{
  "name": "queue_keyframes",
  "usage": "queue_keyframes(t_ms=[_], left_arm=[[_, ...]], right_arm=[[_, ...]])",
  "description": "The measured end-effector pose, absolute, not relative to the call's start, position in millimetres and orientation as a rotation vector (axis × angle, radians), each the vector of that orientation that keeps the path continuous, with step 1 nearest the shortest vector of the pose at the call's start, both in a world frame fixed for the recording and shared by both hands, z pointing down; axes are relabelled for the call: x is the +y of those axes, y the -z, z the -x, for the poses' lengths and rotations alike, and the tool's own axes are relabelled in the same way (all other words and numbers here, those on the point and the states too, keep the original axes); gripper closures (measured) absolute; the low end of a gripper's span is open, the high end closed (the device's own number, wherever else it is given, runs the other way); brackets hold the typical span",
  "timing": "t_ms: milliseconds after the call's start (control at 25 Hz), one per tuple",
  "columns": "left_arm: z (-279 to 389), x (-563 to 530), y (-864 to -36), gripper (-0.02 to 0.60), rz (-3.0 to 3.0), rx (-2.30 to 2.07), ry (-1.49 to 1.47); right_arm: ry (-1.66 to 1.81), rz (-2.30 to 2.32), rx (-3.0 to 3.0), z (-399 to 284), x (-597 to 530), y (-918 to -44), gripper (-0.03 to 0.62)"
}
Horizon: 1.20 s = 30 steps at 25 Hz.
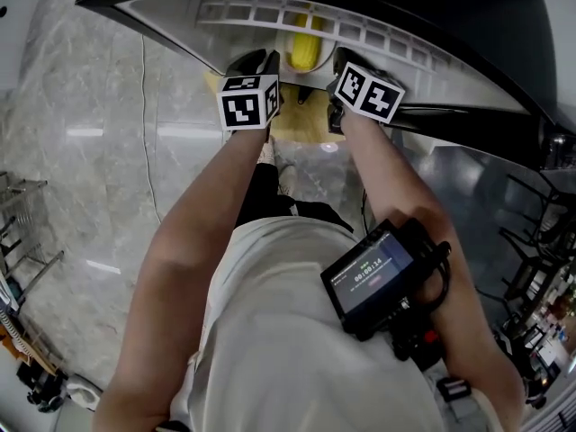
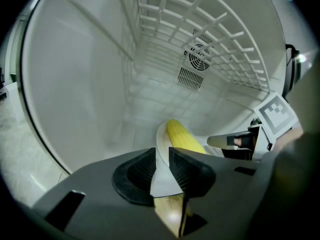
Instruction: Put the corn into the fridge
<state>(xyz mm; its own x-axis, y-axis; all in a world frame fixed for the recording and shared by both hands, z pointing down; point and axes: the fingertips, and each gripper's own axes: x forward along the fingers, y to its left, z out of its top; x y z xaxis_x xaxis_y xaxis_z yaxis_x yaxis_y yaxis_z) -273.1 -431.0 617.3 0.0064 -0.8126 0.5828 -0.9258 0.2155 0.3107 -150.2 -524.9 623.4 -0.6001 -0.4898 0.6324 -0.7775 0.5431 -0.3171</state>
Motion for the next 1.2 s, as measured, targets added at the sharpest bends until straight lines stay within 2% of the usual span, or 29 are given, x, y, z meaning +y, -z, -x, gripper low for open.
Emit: queue_keyframes(t_ms=[40,200,480,1200], left_arm=[[273.8,-426.4,-617.9,0.494,-1.619,-1.821,-0.215],[280.5,-401.5,-620.5,0.572,-1.639,-1.829,-0.224],[272.9,-351.6,-612.6,0.574,-1.673,-1.794,-0.113],[205.7,-274.8,-542.4,0.574,-1.827,-1.759,0.028]], right_arm=[[-0.815,-1.017,-2.311,150.4,-522.9,-623.9,0.571],[-0.821,-0.958,-2.343,155.3,-512.1,-624.1,0.586],[-0.804,-0.803,-2.462,158.8,-487.4,-616.5,0.588],[-0.861,-0.596,-2.653,104.9,-395.2,-541.5,0.588]])
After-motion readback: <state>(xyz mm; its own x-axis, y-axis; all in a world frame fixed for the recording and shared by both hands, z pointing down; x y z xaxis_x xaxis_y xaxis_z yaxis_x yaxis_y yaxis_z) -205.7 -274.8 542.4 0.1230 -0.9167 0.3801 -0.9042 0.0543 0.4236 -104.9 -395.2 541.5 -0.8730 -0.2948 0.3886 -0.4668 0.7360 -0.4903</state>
